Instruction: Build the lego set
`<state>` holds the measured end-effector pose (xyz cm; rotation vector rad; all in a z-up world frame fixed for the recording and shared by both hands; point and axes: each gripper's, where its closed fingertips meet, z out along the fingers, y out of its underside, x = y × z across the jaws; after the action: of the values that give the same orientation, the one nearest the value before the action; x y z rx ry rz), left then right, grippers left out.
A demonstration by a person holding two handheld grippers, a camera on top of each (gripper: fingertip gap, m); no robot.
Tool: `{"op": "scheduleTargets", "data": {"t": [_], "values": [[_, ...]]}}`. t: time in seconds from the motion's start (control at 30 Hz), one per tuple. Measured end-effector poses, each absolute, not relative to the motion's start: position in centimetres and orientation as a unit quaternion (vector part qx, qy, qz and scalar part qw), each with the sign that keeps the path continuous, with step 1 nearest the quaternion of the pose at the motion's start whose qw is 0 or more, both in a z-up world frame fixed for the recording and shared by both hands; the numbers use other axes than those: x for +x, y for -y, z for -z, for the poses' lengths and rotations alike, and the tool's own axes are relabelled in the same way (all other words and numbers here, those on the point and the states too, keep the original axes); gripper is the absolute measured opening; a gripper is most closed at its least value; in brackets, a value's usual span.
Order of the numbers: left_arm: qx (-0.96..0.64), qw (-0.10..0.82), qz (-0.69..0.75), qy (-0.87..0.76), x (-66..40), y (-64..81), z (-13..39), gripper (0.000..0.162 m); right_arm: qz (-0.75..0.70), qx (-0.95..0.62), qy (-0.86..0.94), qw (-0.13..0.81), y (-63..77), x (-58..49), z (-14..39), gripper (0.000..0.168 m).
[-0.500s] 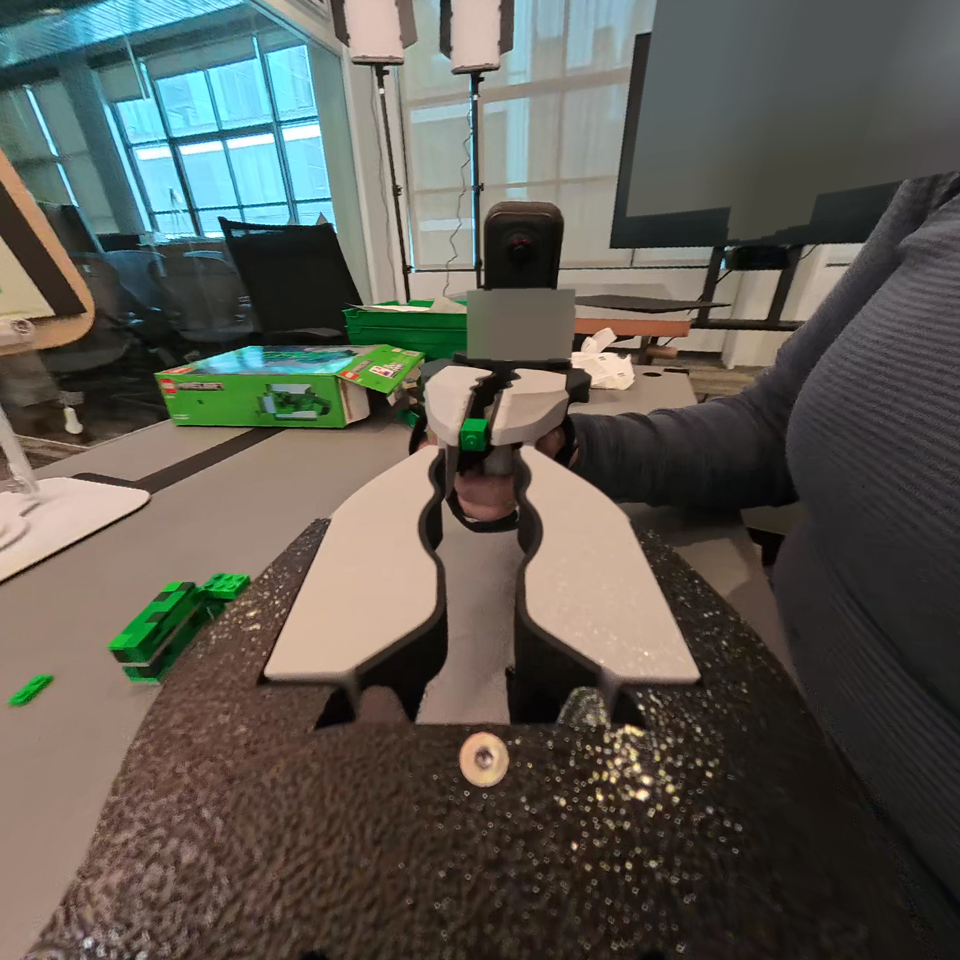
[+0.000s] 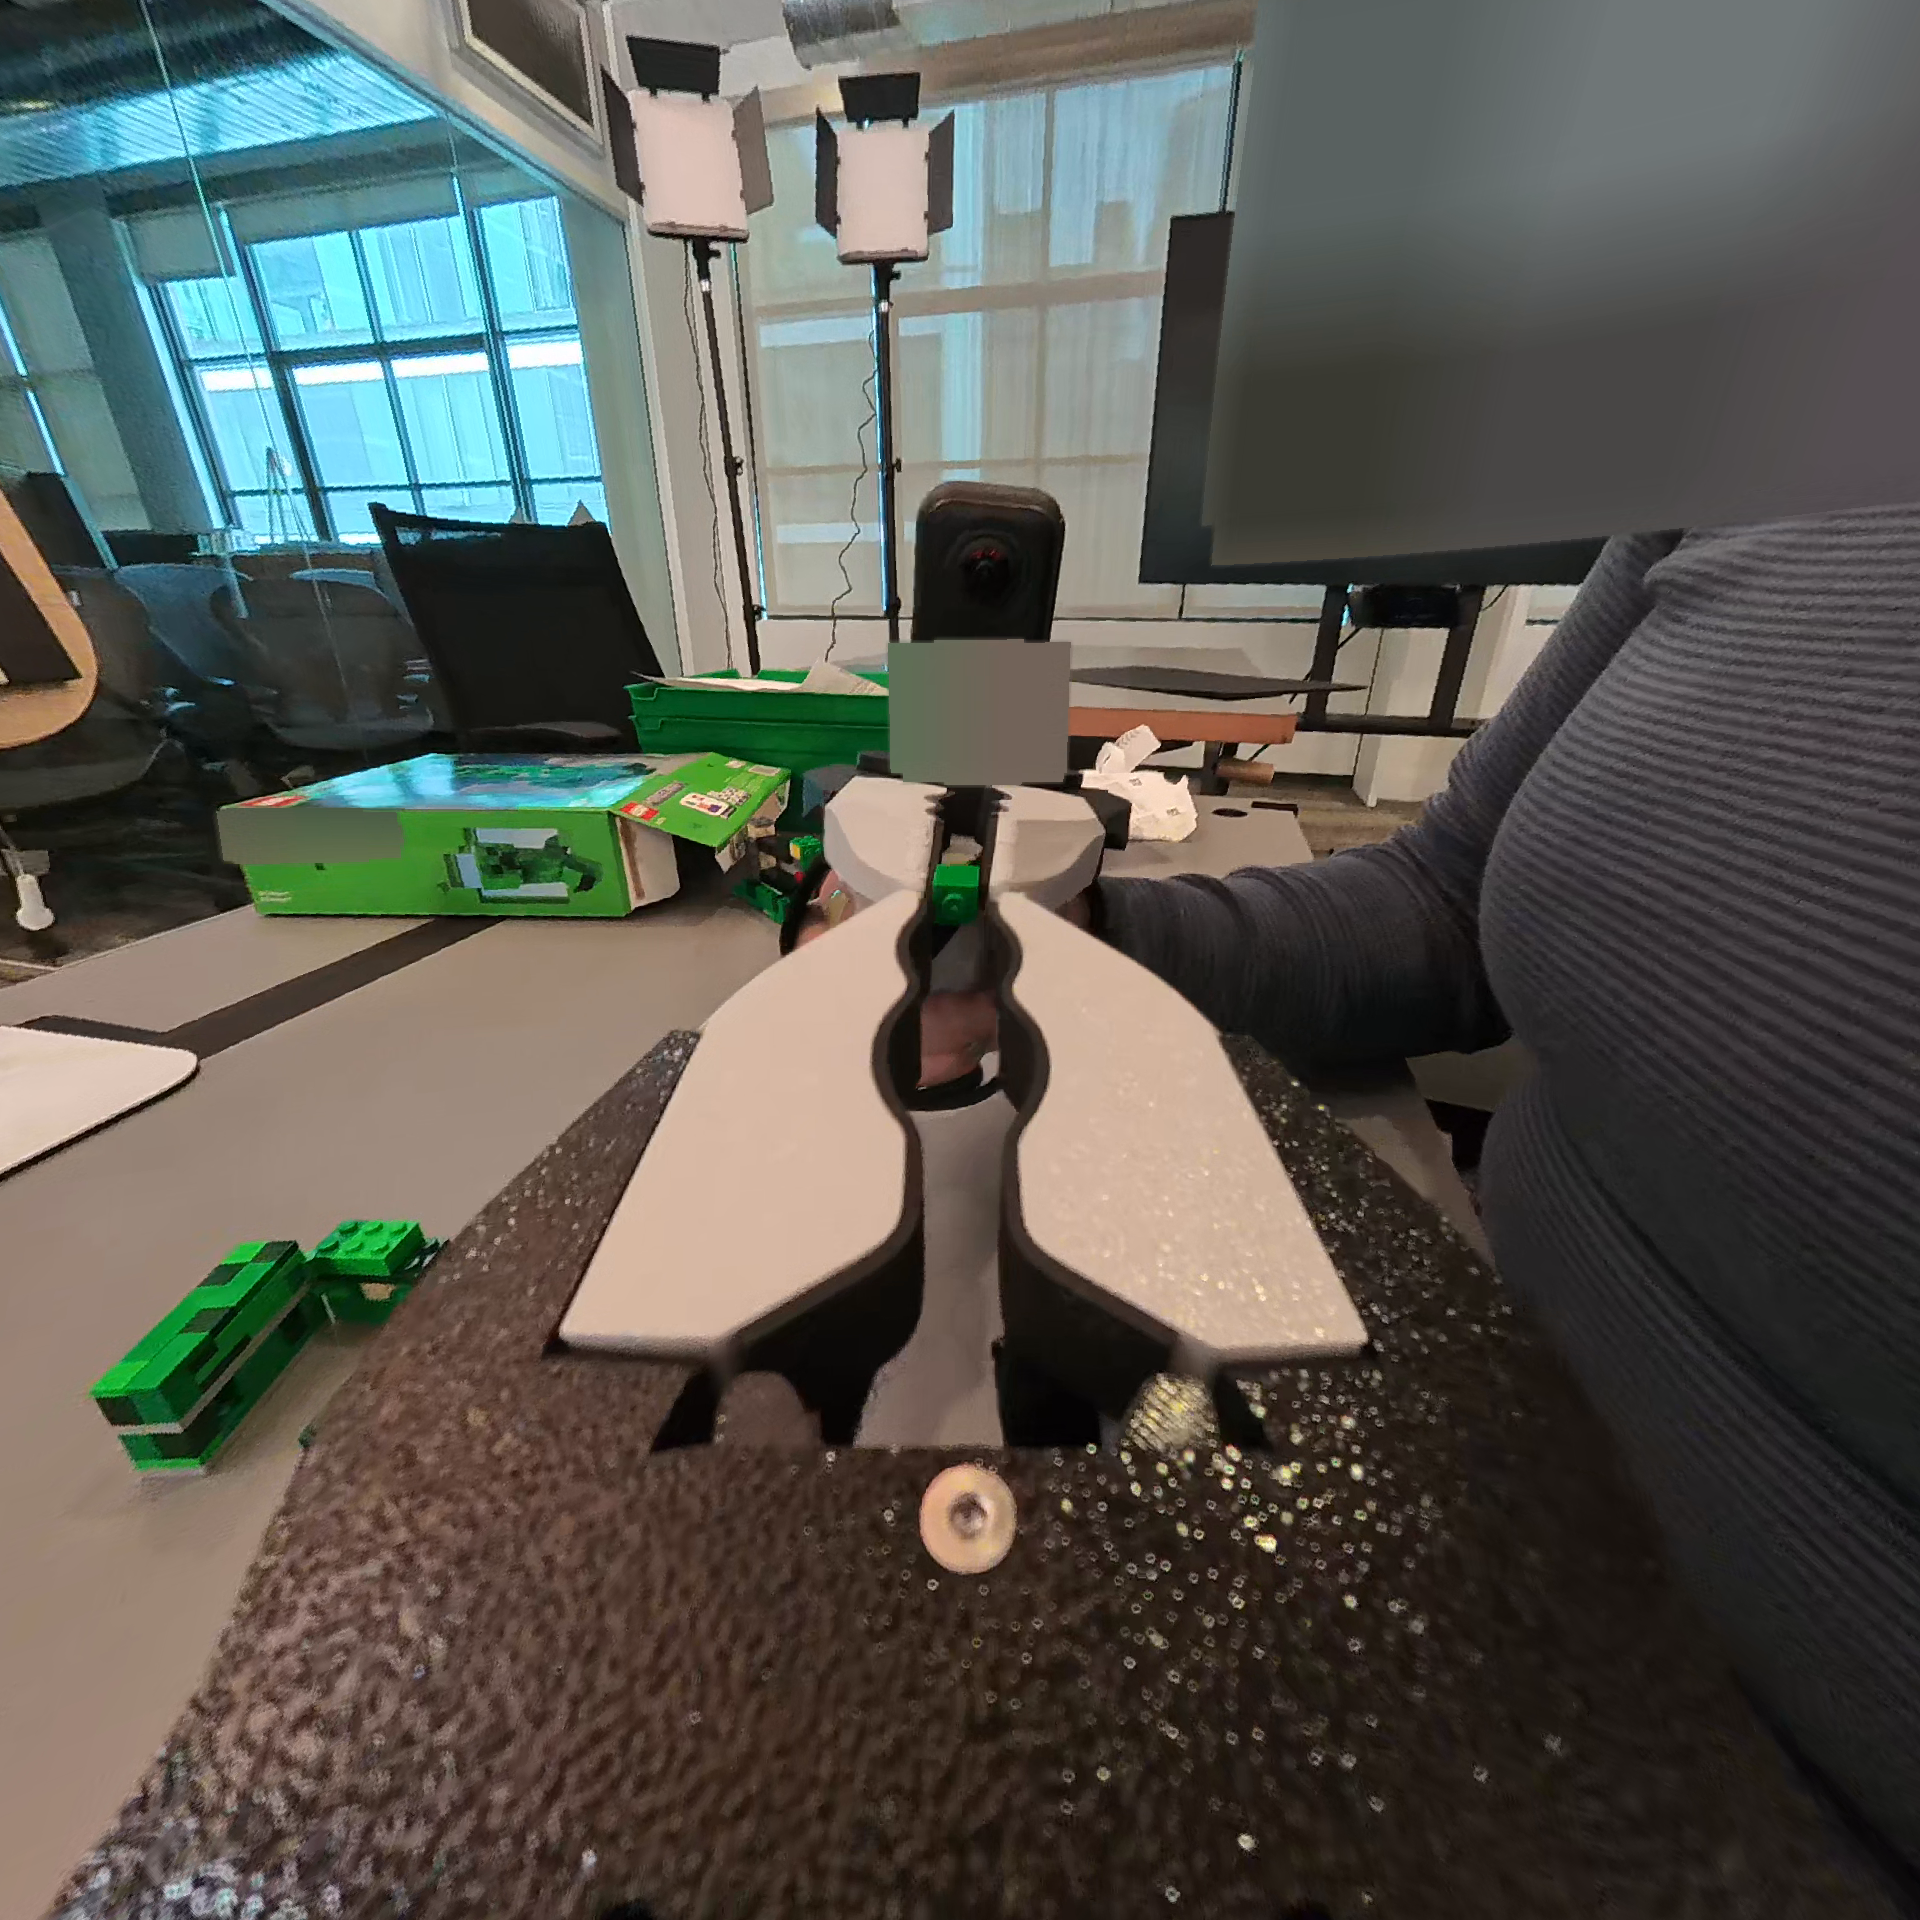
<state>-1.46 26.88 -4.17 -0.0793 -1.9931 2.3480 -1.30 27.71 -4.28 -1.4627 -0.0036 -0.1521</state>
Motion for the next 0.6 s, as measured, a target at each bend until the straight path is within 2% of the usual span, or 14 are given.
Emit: {"op": "scheduleTargets", "data": {"t": [0.27,0.37,0.43,0.5,0.6], "values": [[-0.031,0.025,-0.746,0.665,-1.5,-26.9,4.8,0.007,0.070,-0.689,0.001,0.721,-27.6,-1.3,5.0,0.008],[-0.018,-0.012,-0.715,0.699,-0.5,-27.1,5.8,0.007,0.147,-0.742,-0.067,0.651,-23.6,1.8,6.8,0.021],[-0.008,-0.039,-0.687,0.726,0.3,-27.5,6.8,0.007,0.174,-0.797,-0.116,0.567,-19.8,3.6,9.9,0.028],[-0.003,-0.064,-0.652,0.755,1.1,-27.7,8.1,0.007,0.166,-0.853,-0.142,0.473,-17.1,4.3,13.4,0.034],[-0.004,-0.081,-0.613,0.786,1.8,-27.3,9.6,0.007,0.138,-0.903,-0.130,0.385,-15.9,4.2,17.3,0.036]]}}
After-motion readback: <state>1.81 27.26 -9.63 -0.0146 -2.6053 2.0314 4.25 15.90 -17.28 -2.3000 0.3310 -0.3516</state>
